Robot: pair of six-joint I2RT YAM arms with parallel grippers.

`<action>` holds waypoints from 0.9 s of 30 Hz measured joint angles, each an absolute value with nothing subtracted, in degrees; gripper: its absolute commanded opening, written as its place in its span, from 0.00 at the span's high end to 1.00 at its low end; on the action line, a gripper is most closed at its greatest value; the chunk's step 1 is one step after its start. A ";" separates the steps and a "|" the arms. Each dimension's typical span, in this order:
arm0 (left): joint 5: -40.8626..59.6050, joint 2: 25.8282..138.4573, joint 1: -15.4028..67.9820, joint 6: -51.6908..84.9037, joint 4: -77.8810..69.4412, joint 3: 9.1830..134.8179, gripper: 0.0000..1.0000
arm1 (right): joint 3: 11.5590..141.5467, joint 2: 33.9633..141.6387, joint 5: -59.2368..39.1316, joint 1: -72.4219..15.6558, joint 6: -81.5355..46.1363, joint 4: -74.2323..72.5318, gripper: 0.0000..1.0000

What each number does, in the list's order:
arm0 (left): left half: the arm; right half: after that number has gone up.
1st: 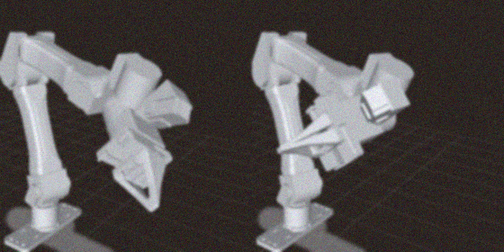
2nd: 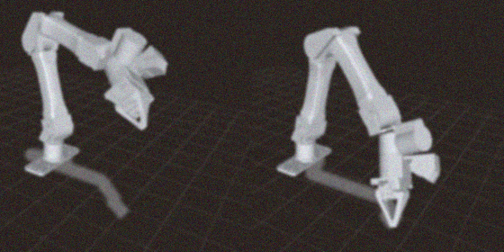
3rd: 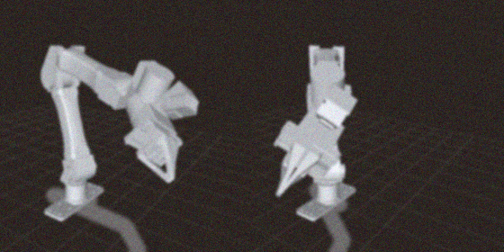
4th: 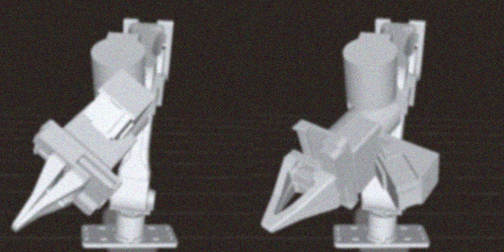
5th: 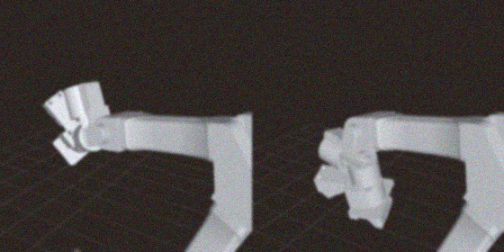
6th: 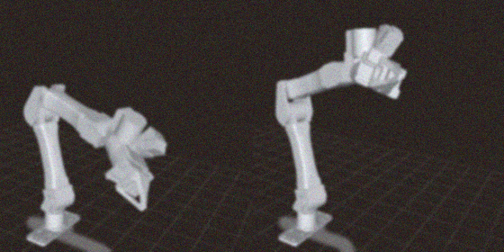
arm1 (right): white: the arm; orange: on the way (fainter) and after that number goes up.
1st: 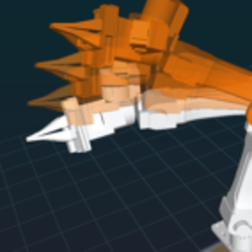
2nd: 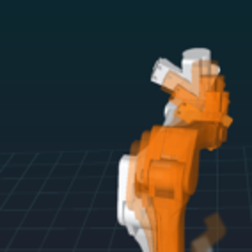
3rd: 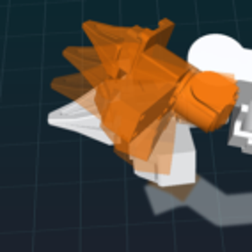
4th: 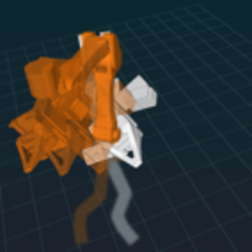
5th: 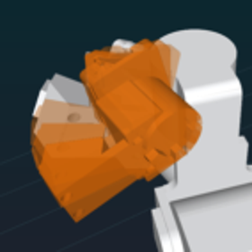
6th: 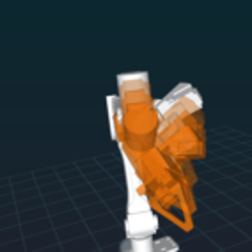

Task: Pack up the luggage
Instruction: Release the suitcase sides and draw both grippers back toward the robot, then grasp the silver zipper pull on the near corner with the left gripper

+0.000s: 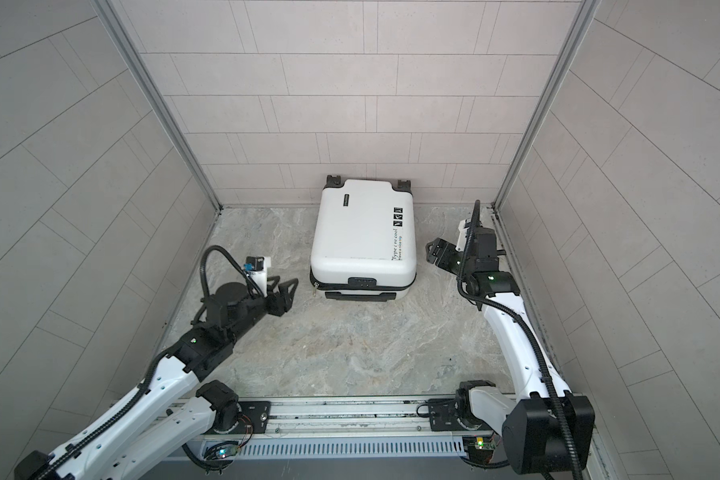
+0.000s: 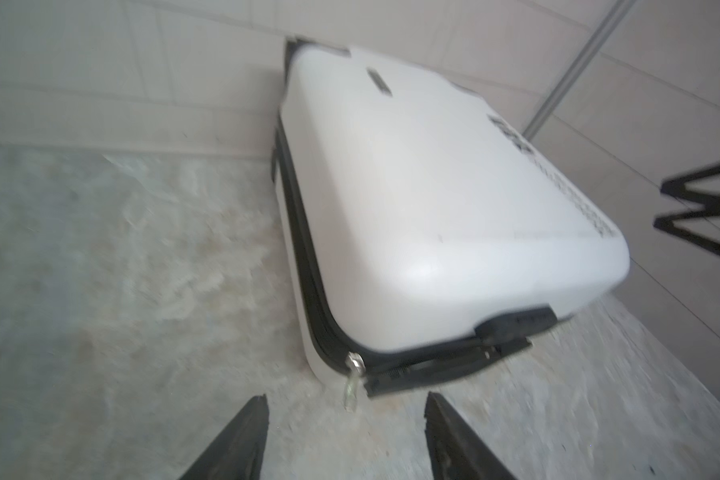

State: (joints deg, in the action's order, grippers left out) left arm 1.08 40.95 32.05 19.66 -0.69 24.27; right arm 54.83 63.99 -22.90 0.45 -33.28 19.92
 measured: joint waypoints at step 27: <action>27.14 84.82 21.34 41.06 -59.94 12.12 0.51 | 53.32 67.79 -25.54 -6.74 -32.16 16.27 0.16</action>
